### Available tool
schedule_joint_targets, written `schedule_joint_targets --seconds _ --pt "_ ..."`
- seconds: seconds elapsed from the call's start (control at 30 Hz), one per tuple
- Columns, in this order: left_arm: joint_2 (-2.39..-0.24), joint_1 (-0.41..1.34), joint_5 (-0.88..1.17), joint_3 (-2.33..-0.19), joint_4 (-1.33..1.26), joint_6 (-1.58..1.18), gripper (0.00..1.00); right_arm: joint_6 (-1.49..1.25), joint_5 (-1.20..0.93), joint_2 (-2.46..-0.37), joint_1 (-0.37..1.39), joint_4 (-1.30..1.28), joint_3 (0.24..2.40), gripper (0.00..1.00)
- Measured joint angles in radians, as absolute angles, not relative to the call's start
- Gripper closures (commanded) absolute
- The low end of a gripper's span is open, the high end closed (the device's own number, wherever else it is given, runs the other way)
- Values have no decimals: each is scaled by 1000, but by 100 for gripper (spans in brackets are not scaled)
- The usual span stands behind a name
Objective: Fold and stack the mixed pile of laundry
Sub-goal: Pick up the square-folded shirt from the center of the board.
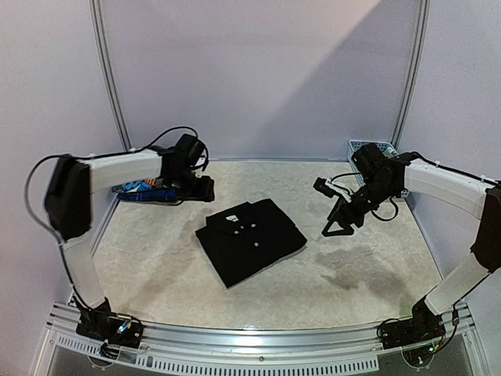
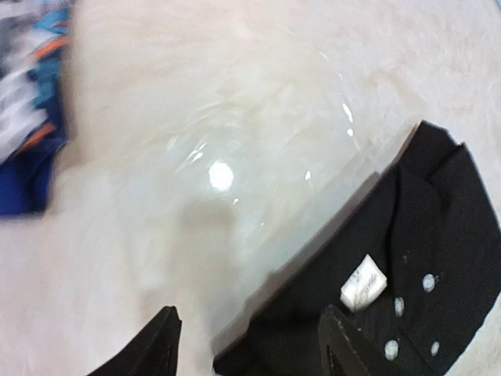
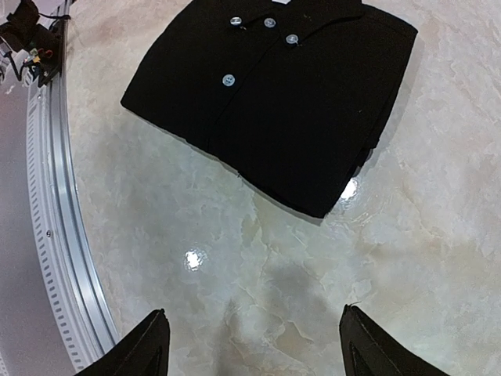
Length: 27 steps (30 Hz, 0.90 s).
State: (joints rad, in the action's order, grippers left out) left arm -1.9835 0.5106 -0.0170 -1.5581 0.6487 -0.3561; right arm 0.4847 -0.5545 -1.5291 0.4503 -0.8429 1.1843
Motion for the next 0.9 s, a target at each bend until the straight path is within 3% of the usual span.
schedule_joint_targets --seconds 0.1,0.23,0.43,0.6,0.73,0.9 --pt "-1689 582 -160 -1248 471 -543 35 484 -559 -1526 450 -834 1180 25" --pt "-1532 688 -255 -1075 290 -751 34 476 -564 -1525 450 -813 1179 25" --pt "-1481 787 -324 -791 148 -1016 32 475 -563 -1525 450 -799 1179 24" --pt "-1432 860 -341 -685 121 -1147 32 476 -558 -1526 450 -793 1179 24" --pt "-1366 878 -335 -613 67 -1227 32 476 -533 -1558 450 -778 1192 30" --pt "-1352 879 -304 -506 -45 -1294 31 432 -554 -1745 450 -758 1331 36"
